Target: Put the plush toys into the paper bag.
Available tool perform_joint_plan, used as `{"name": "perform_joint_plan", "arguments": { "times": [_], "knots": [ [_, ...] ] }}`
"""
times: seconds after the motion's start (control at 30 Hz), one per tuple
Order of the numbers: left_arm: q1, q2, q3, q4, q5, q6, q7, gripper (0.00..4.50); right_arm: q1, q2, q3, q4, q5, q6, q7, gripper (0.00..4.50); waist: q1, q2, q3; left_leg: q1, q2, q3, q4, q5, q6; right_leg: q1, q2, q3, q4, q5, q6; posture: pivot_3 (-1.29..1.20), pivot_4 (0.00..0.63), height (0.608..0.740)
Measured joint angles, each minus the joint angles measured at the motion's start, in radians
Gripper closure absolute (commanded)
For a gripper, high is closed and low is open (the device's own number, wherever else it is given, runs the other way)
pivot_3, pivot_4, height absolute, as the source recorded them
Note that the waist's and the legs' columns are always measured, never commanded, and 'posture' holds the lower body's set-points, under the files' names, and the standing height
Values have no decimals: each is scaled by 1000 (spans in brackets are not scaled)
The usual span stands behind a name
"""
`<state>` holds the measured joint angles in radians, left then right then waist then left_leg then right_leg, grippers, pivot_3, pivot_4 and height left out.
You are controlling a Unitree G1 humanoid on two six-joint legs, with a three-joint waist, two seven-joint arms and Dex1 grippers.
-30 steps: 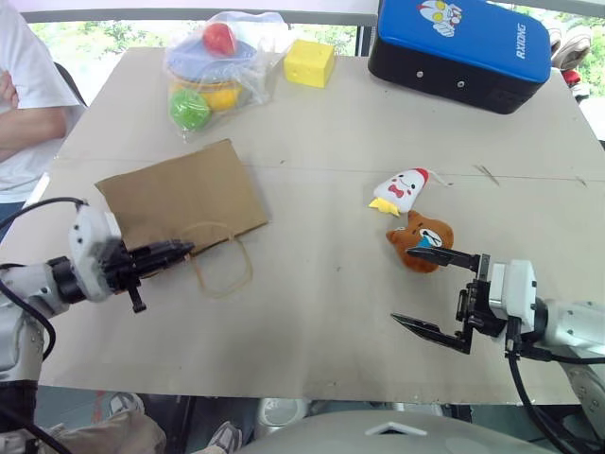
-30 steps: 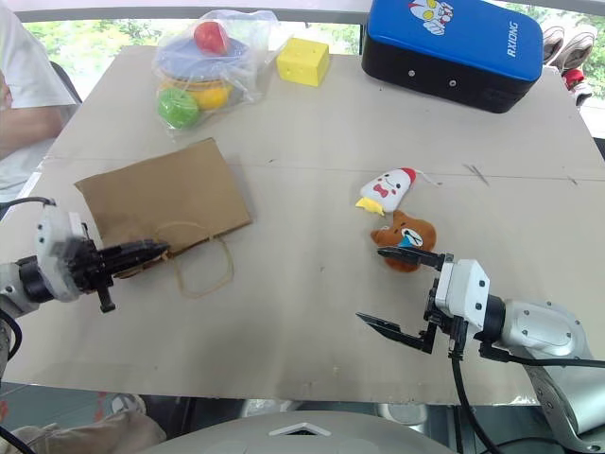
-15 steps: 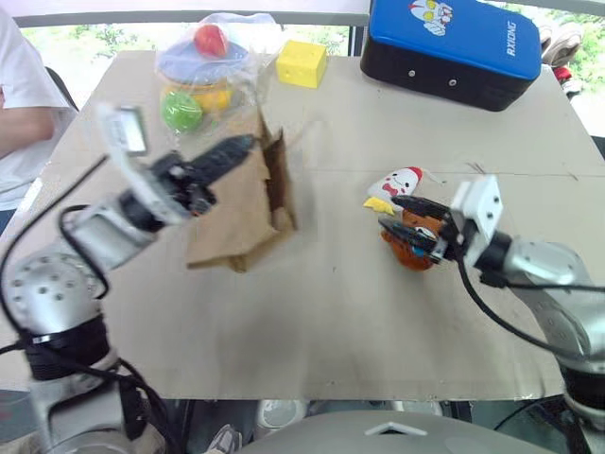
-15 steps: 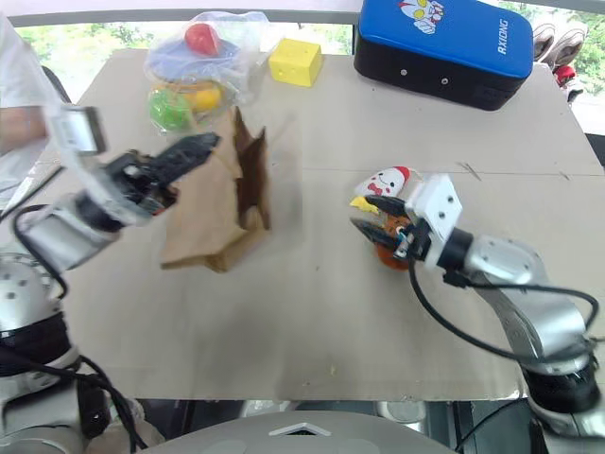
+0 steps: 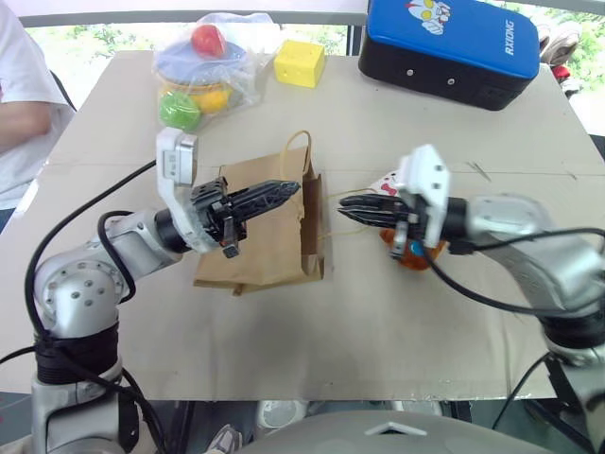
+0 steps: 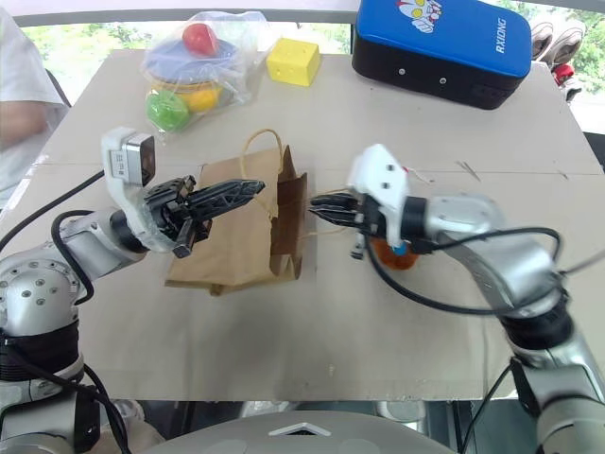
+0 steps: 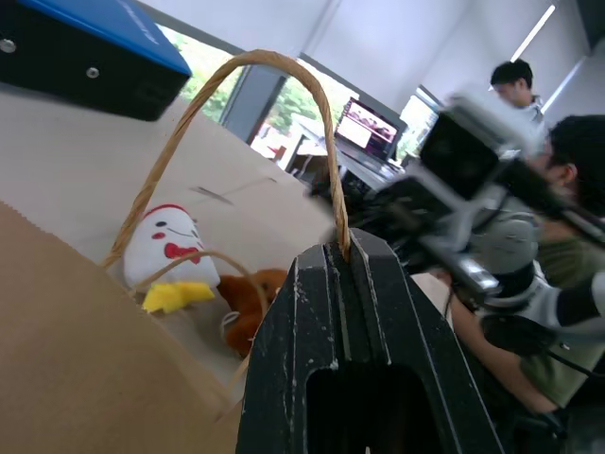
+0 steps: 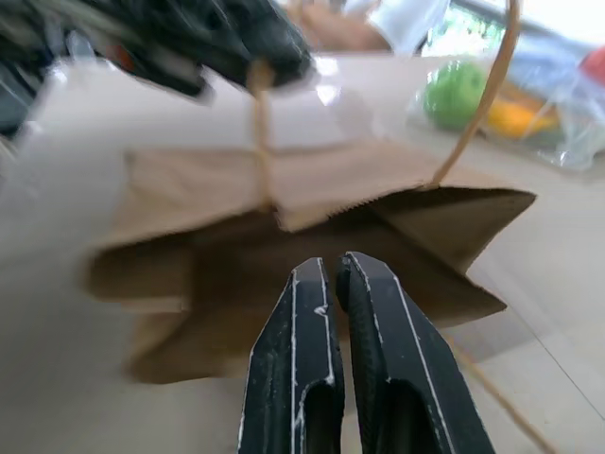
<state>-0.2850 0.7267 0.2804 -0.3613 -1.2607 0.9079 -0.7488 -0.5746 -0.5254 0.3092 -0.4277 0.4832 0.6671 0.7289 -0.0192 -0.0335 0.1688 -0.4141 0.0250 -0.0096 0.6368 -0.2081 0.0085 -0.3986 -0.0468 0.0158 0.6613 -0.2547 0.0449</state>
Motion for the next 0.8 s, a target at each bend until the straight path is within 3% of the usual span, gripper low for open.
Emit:
{"name": "perform_joint_plan", "arguments": {
  "times": [0.23,0.47,0.8],
  "knots": [
    [18,6,0,3,10,-1,-28,4500,-83,88,159,195,-162,-119,82,4423,6,0,0,-1,-1,0,0,0,0,0,-1,0,-1,0,1,0,150,740],
    [31,-11,3,-1,9,-4,-24,4500,-125,201,229,364,-244,-237,168,4423,1,0,0,0,-1,-1,0,0,0,0,-1,0,0,0,1,0,150,740],
    [37,-39,17,-5,3,-21,11,4500,-144,445,260,775,-317,-478,256,4423,3,0,1,0,-1,-1,0,0,0,0,-1,-1,0,0,1,0,150,740]
  ]
}}
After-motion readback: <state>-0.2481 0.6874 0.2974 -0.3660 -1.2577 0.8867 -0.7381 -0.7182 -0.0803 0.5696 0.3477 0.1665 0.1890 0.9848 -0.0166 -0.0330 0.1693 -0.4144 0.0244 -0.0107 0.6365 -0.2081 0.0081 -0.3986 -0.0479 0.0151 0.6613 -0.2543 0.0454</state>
